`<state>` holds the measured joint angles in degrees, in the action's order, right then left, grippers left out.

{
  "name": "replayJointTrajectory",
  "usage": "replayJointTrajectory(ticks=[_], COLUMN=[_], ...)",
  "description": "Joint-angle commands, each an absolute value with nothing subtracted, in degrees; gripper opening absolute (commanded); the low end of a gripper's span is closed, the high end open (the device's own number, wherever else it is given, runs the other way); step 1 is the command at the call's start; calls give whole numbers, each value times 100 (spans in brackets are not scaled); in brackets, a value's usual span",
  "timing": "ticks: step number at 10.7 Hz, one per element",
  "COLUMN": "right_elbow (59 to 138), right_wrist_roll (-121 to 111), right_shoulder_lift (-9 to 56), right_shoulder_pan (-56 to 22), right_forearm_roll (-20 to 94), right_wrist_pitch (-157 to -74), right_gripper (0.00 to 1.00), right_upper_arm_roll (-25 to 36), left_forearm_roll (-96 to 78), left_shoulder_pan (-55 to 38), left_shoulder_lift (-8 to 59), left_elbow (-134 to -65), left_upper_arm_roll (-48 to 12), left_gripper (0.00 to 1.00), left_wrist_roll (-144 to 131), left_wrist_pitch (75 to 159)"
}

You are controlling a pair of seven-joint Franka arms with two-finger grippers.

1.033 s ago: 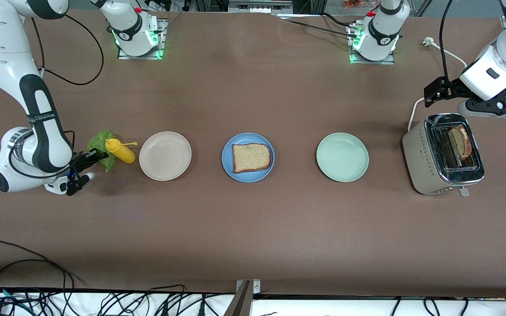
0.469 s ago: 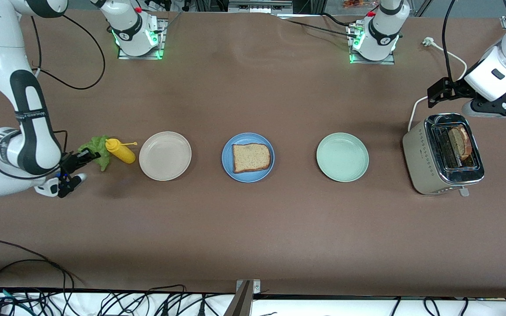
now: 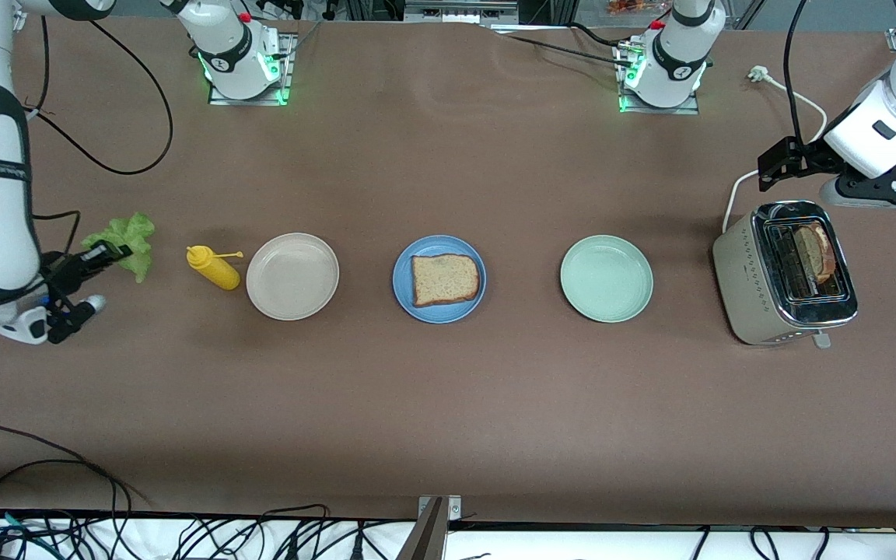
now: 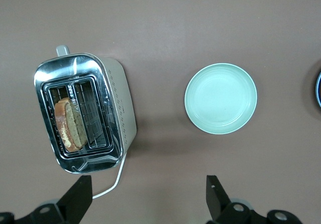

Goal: Make sandwich in blue plate with both arms
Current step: 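Grasp the lettuce leaf with the right gripper and lift it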

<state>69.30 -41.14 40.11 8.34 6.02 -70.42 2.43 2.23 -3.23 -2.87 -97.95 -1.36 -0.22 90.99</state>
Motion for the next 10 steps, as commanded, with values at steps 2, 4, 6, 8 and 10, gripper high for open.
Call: replayJointTrajectory(ticks=[2,4,6,8,10], right_elbow=[5968,5968,5968,5994,6038], right_wrist_roll=[-2869,-2096,-1463,-427,103], right_shoulder_lift=[3930,3736,3735,3805,3875], right_shoulder_pan=[406,20,-166,-446,-947], right_forearm_roll=[518,571,1392,2282,2417], right_wrist_pitch=[-5881,-5661,-5651,-6070,-6677], right_gripper=[0,0,0,0,0], right_upper_arm_roll=[123,106,97,105,114], left_forearm_roll=[343,343,343,343,343], left_shoulder_pan=[-325,-325,-325,-325,-325], left_shoulder_lift=[-246,-246,-246,-246,-246], left_elbow=[-9712,-9712,-9712,-9712,-9712], left_upper_arm_roll=[-123,-132,-132,-132,-132], left_gripper=[100,100,100,100,100], left_wrist_roll=[97,97,97,97,97], left_wrist_pitch=[9097,9097,9088,9097,9088])
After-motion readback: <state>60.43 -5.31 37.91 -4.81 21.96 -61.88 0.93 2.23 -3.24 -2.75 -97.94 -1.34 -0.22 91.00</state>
